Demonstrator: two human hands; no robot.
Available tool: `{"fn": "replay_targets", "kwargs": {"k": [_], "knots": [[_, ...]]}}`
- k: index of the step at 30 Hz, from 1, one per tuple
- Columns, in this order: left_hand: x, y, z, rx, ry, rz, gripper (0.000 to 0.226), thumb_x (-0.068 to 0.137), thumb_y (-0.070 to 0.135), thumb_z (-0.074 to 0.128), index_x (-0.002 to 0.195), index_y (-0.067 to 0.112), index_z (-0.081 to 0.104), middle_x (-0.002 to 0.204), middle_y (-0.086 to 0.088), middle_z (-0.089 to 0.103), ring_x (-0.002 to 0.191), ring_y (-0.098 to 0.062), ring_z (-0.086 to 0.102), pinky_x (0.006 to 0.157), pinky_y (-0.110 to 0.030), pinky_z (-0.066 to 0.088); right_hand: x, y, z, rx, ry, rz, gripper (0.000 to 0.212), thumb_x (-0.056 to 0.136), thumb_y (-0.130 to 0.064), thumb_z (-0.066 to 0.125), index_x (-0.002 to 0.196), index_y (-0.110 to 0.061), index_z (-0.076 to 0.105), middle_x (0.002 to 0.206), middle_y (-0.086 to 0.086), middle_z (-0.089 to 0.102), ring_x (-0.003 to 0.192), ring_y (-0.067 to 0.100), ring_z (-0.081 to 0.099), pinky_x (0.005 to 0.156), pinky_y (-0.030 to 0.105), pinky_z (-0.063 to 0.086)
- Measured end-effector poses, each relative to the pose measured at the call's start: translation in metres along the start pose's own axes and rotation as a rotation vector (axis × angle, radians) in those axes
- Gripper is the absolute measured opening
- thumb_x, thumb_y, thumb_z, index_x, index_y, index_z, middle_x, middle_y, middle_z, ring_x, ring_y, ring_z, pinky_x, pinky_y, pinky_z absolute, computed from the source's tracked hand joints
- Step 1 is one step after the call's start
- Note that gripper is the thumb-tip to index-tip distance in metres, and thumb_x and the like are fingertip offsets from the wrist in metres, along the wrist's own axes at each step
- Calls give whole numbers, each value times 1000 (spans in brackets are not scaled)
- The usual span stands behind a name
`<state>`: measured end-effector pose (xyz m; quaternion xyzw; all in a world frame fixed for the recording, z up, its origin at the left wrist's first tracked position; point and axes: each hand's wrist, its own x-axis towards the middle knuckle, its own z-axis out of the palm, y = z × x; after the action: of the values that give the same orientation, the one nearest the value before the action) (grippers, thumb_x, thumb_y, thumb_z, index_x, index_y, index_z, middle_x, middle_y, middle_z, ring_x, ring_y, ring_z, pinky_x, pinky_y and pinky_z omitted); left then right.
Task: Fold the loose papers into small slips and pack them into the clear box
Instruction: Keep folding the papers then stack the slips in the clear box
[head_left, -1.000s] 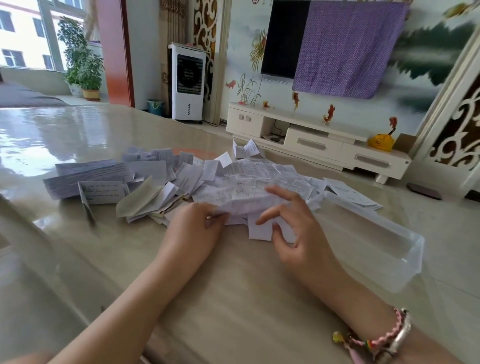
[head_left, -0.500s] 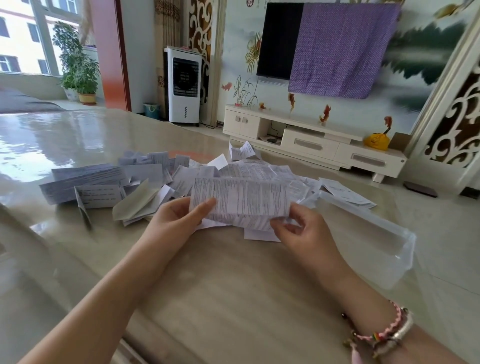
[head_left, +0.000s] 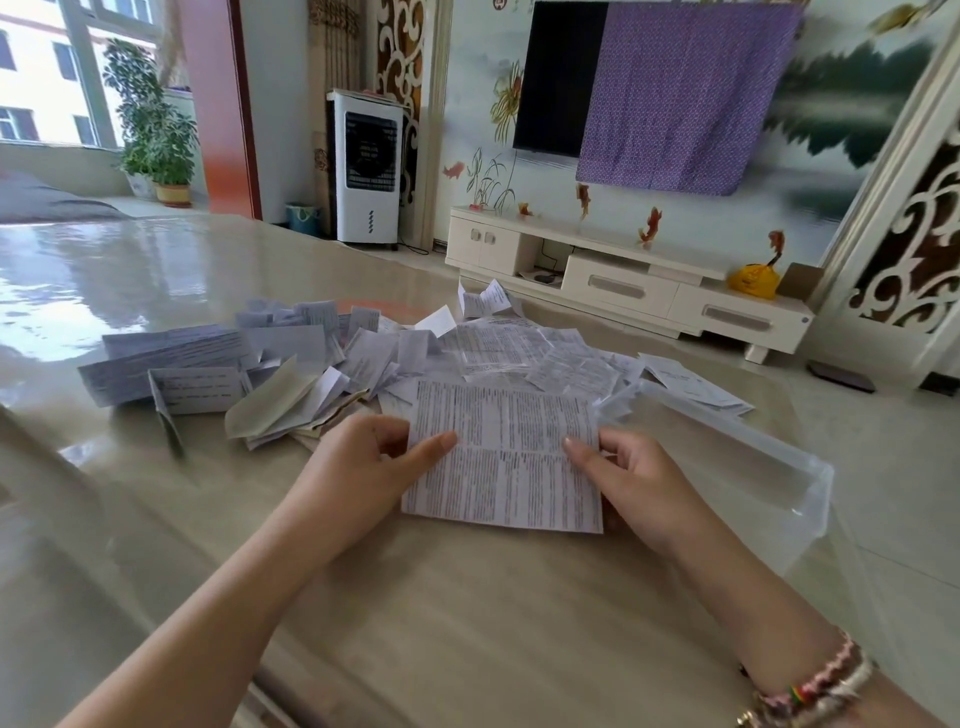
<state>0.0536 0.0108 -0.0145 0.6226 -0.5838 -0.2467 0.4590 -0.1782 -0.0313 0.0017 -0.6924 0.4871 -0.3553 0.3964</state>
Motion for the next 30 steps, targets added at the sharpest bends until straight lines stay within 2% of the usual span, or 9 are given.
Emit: {"fn": "replay_targets", "kwargs": {"k": [1,3,5,6,8,11,16,23,30], "knots": [[0,-1,0,36,11,-4,54,79,53,66,62,2,57,59,-8,55,54,-12,42,54,-28,31,1,1,0,-23,12,24,27,94,-34,56,86,-12,68,81,0,73,73,6,70,58,17,50],[-2,0,2,129,22,-6,56,82,51,64,57,6,42,56,-4,39,52,-13,33,51,-29,25,4,4,0,-83,42,59,51,92,-45,55,87,5,65,87,17,72,82,24,70,72,39,55],[-6,3,6,228,2,-9,54,85,52,60,57,14,35,56,-2,32,50,-14,28,50,-30,22,5,6,2,-144,73,70,66,92,-52,52,90,14,58,90,26,67,82,38,66,77,46,52],[-8,4,8,271,-5,-12,54,86,52,59,57,15,32,55,-1,30,50,-14,27,49,-29,21,6,6,3,-179,88,69,65,92,-51,51,83,13,56,84,27,66,73,38,64,68,44,51],[-10,4,11,321,-4,-9,54,87,49,60,57,15,30,54,0,28,49,-14,26,46,-28,19,7,6,6,-272,113,65,51,93,-45,53,68,-1,51,64,18,56,59,24,51,57,32,38],[-9,2,11,327,-26,-17,51,87,42,63,57,13,34,55,-1,29,48,-13,25,44,-26,19,7,7,9,-443,142,56,37,91,-36,56,63,-16,44,58,1,45,55,14,43,54,29,33],[-9,4,13,367,-55,1,52,86,32,66,53,14,30,52,2,29,51,-9,27,44,-23,21,4,6,12,-690,153,42,37,88,-37,57,63,-17,38,59,1,43,56,18,41,54,30,33],[-10,9,15,546,61,20,54,88,51,57,55,16,31,56,4,40,87,-20,37,76,-32,22,2,6,15,-897,193,7,40,93,-43,47,66,-15,37,63,-2,47,66,22,52,53,31,32],[-15,13,14,694,66,-32,54,89,59,50,57,17,38,62,7,46,94,-20,38,92,-37,22,8,7,19,-989,198,-19,39,97,-46,41,69,-19,37,70,-3,51,69,21,52,54,30,32]]}}
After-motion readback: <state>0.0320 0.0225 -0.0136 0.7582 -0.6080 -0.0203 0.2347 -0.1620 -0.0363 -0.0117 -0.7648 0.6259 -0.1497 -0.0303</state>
